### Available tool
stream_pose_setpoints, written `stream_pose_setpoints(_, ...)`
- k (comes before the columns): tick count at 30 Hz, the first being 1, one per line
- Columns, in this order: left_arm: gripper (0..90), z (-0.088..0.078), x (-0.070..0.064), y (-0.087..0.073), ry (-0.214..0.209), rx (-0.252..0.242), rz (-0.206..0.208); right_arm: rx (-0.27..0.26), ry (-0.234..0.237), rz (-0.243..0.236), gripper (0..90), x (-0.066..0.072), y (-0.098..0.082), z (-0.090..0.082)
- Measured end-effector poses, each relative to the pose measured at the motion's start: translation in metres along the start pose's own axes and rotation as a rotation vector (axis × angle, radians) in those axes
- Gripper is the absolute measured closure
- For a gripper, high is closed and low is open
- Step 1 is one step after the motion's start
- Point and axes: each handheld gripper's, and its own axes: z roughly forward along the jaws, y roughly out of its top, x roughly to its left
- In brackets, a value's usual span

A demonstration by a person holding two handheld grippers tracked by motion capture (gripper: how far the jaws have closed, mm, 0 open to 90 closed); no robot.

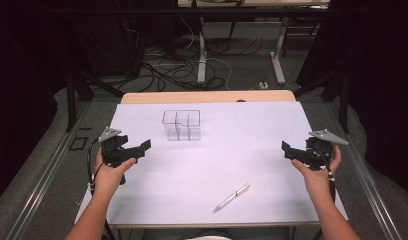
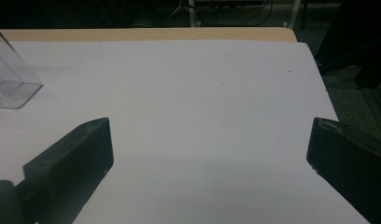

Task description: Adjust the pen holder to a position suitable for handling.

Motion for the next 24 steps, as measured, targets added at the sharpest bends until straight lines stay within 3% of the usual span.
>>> stream_pose_setpoints(4, 6.2, -0.001, -0.003, 0.005, -0.008, 0.006, -0.005, 0.020, 0.003, -0.009, 0.8, 0.002, -0.003, 0.001)
stream_pose_setpoints(8, 11.2, -0.002, -0.006, 0.009, -0.003, 0.011, 0.004, -0.005, -0.004, -0.037, 1.6, 0.005, -0.003, 0.004)
stream_pose_setpoints(12, 15.9, -0.001, -0.009, 0.016, 0.005, 0.016, 0.001, -0.009, -0.004, -0.033, 3.8, 0.008, -0.004, 0.002)
stream_pose_setpoints(24, 22.7, 0.016, -0.023, 0.039, 0.034, 0.031, 0.064, -0.014, 0.000, -0.028, 5.1, 0.008, -0.007, 0.001)
